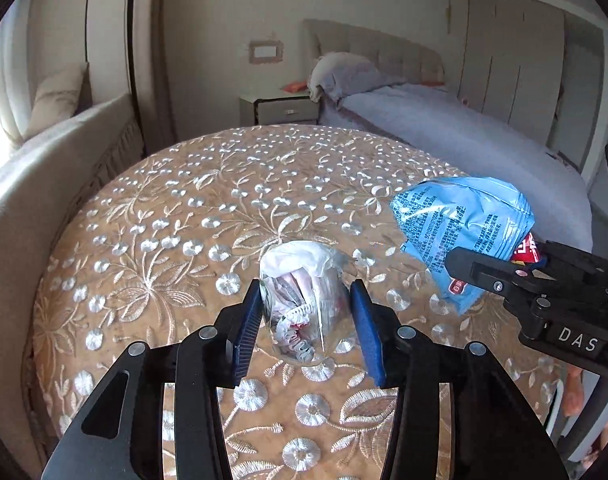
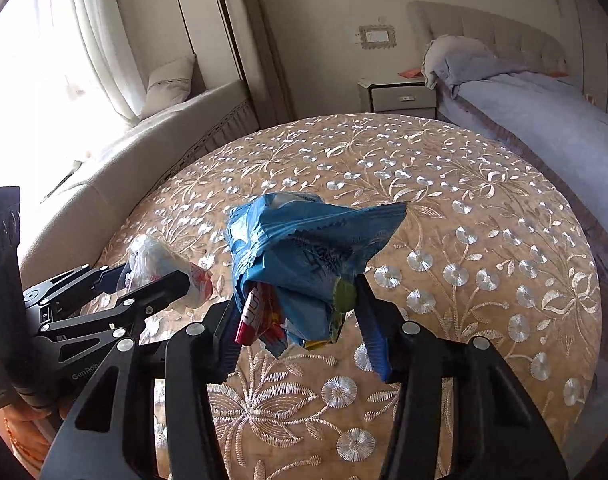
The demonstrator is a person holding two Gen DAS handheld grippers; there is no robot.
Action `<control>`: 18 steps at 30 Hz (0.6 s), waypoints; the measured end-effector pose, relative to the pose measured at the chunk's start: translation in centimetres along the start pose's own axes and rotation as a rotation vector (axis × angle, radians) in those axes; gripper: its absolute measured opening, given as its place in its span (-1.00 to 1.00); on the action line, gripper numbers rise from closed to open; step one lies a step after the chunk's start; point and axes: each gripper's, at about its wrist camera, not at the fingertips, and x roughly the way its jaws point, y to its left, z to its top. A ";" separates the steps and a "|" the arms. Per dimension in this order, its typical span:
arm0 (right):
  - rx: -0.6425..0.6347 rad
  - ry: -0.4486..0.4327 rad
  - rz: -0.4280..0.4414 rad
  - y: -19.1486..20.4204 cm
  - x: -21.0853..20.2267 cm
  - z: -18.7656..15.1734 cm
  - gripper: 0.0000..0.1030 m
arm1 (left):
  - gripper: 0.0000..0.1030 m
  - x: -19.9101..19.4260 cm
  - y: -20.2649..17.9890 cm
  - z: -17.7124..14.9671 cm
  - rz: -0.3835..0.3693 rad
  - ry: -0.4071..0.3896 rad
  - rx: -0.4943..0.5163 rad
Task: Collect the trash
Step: 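Grasp the clear plastic bag with the left tool while the right tool grasps the blue wrapper, then carry the clear bag and blue wrapper over the bin and open both tools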
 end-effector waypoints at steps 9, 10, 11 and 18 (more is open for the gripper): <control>-0.042 -0.073 -0.105 -2.5 -7.8 -3.4 0.01 | -0.15 -4.8 -7.4 -1.3 -0.075 -0.053 0.102; -0.039 -0.075 -0.112 -2.9 -8.4 -3.8 0.01 | -0.15 -5.1 -8.3 -1.5 -0.083 -0.058 0.115; -0.035 -0.078 -0.123 -3.3 -9.2 -4.2 0.01 | -0.15 -5.4 -9.2 -1.7 -0.091 -0.063 0.129; -0.007 -0.090 -0.223 -6.7 -14.1 -7.6 0.01 | -0.15 -6.3 -14.9 -3.3 -0.170 -0.049 0.212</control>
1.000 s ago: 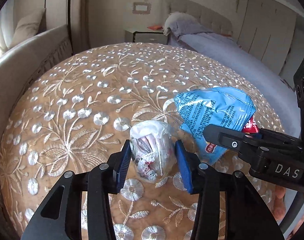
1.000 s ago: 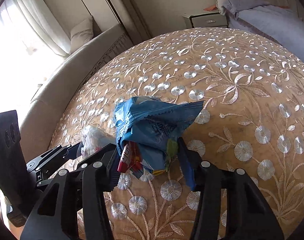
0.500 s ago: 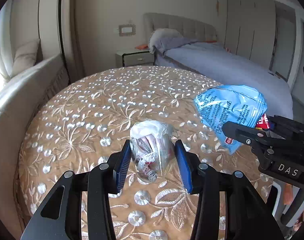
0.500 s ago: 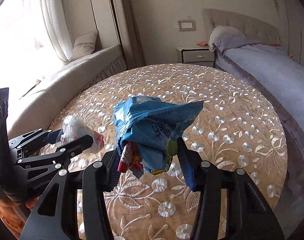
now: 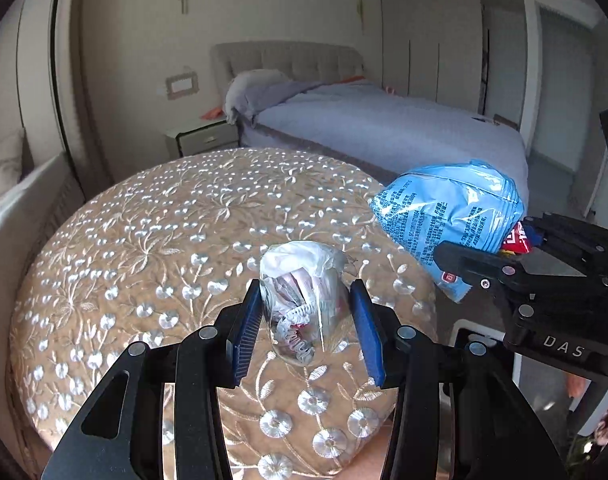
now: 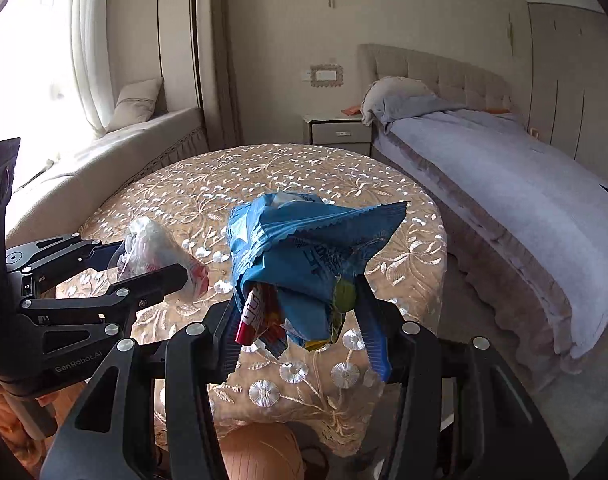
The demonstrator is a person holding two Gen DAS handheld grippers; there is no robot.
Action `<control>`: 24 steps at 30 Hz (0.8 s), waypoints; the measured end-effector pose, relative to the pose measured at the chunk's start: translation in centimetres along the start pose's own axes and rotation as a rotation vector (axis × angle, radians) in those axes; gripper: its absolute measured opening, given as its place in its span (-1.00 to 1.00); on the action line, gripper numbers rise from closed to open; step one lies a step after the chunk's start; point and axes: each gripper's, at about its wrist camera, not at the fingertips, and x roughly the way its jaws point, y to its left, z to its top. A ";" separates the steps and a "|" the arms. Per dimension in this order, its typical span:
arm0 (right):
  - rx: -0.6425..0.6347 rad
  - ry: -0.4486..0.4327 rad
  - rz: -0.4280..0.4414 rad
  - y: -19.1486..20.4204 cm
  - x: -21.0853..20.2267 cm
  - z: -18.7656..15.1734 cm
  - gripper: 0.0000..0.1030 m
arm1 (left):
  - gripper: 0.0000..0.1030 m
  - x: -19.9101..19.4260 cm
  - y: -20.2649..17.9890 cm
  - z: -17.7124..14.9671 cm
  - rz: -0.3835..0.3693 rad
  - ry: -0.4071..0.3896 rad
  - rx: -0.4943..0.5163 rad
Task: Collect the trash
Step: 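Carry the clear bag and blue wrapper over the bin and open both tools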
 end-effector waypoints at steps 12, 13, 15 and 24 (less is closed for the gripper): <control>0.112 0.103 -0.211 -8.2 -4.5 -7.2 0.01 | -0.15 3.2 -11.0 -1.5 -0.165 0.081 0.191; 0.119 0.112 -0.222 -8.8 -4.7 -7.8 0.01 | -0.15 3.6 -11.9 -1.7 -0.178 0.090 0.210; 0.131 0.137 -0.258 -9.9 -4.9 -9.0 0.01 | -0.15 4.5 -13.9 -2.2 -0.202 0.108 0.246; 0.202 0.271 -0.346 -15.7 -4.8 -15.1 0.01 | -0.15 9.9 -21.0 -5.0 -0.313 0.226 0.397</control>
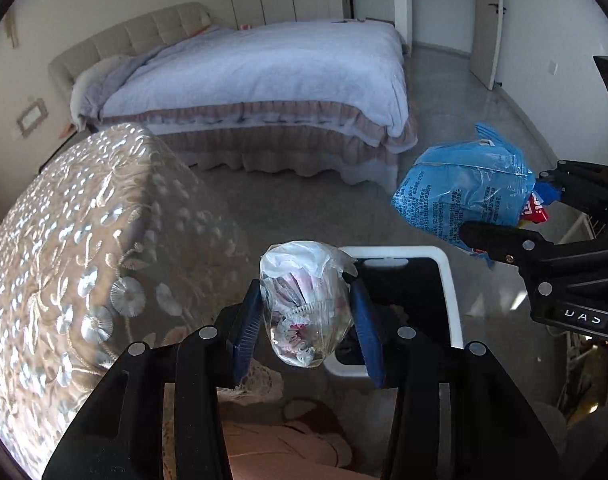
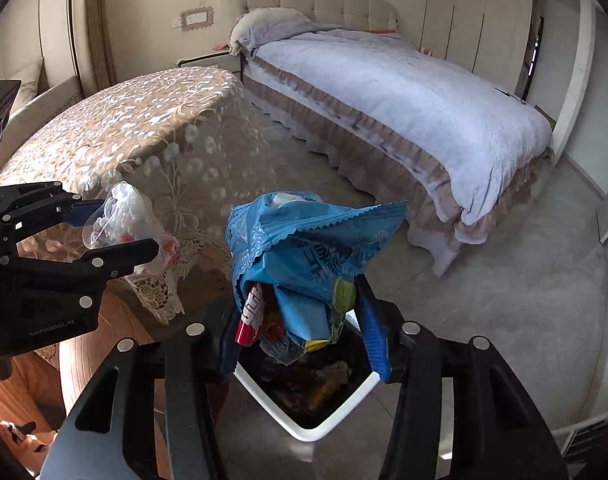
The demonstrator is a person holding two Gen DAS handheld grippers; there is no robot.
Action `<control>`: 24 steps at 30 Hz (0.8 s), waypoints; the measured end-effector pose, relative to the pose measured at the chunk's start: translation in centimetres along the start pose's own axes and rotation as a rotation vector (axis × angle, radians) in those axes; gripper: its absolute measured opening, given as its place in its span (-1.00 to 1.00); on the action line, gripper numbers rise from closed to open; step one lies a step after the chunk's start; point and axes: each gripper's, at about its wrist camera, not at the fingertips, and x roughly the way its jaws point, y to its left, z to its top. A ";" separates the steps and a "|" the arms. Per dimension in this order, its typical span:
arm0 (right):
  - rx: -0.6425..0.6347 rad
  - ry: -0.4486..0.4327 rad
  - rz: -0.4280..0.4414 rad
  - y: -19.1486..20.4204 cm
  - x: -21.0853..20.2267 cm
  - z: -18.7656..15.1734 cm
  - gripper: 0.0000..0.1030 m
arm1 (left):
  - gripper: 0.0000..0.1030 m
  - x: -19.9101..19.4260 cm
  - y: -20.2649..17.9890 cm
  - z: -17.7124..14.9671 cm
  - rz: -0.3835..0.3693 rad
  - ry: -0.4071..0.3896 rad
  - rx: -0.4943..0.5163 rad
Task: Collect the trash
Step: 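Carry the clear bag and blue wrapper over the bin and open both tools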
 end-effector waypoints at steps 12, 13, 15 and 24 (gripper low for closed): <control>-0.065 0.223 -0.021 -3.6 7.8 -5.9 0.01 | -0.15 11.4 -4.1 -0.7 -0.129 0.223 0.173; -0.075 0.233 -0.017 -3.6 8.2 -6.3 0.01 | -0.14 12.2 -4.4 -1.0 -0.145 0.248 0.185; -0.112 0.270 -0.001 -3.6 9.1 -7.2 0.09 | 0.57 13.7 -4.6 -1.3 -0.184 0.301 0.197; -0.209 0.335 -0.041 -3.4 10.0 -9.2 0.91 | 0.90 14.3 -4.9 -2.1 -0.159 0.299 0.242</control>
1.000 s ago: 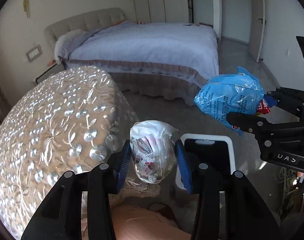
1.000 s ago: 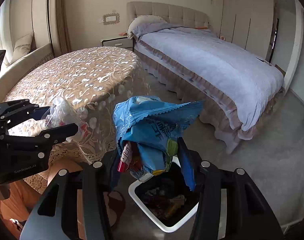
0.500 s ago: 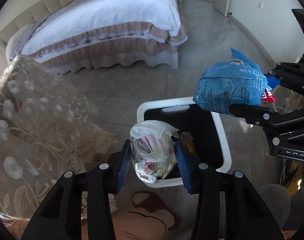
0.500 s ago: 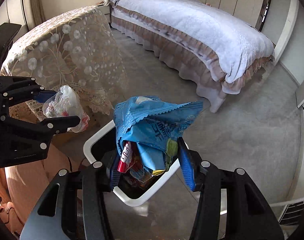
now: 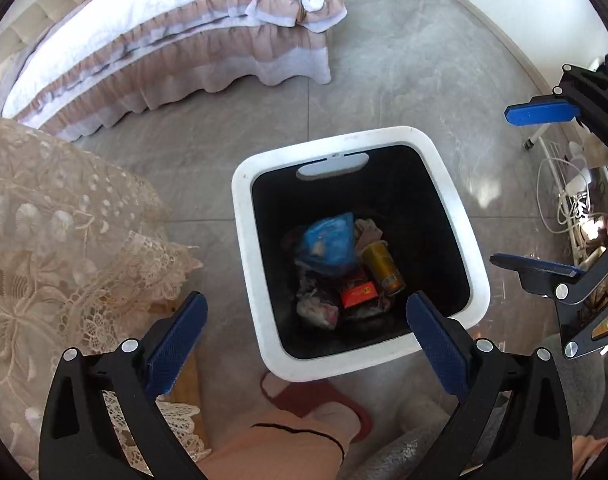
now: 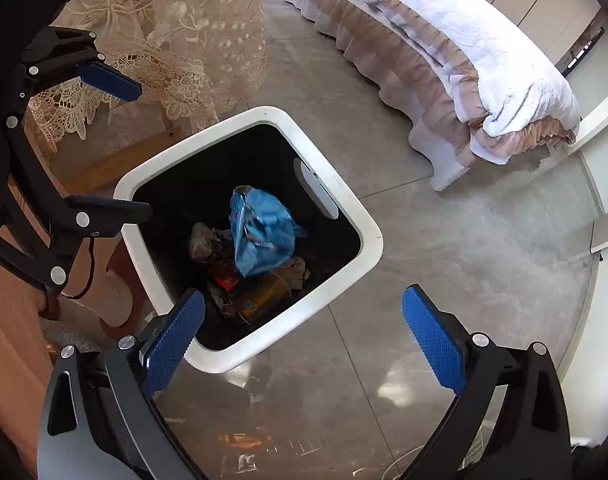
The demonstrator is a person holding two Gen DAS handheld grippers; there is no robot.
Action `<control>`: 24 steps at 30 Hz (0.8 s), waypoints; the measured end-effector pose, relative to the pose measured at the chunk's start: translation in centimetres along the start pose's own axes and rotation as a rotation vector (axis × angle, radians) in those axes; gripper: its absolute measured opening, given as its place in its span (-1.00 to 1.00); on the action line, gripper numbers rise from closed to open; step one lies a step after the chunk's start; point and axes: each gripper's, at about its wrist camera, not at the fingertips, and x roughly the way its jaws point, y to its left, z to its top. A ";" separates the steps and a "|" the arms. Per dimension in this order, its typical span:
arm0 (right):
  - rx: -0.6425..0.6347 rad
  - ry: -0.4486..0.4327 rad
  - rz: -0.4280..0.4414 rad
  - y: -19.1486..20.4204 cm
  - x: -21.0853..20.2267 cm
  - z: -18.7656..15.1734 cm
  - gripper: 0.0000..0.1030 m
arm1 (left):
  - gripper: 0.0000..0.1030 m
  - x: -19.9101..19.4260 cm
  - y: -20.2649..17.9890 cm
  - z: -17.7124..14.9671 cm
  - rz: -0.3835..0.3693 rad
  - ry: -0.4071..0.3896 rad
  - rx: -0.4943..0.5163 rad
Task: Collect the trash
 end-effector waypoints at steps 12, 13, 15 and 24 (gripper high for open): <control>-0.013 -0.210 -0.066 2.0 -5.7 3.4 0.91 | 0.90 -9.8 3.0 -0.6 0.095 -0.248 -0.117; -0.013 -0.251 -0.070 2.5 -7.0 4.0 0.91 | 0.90 -11.0 3.5 -0.9 0.109 -0.273 -0.139; -0.009 -0.315 -0.078 3.3 -9.0 5.0 0.91 | 0.90 -13.6 4.6 -1.6 0.143 -0.323 -0.195; 0.059 -0.575 -0.011 6.5 -17.6 10.6 0.91 | 0.90 -25.2 10.5 -8.7 0.355 -0.525 -0.535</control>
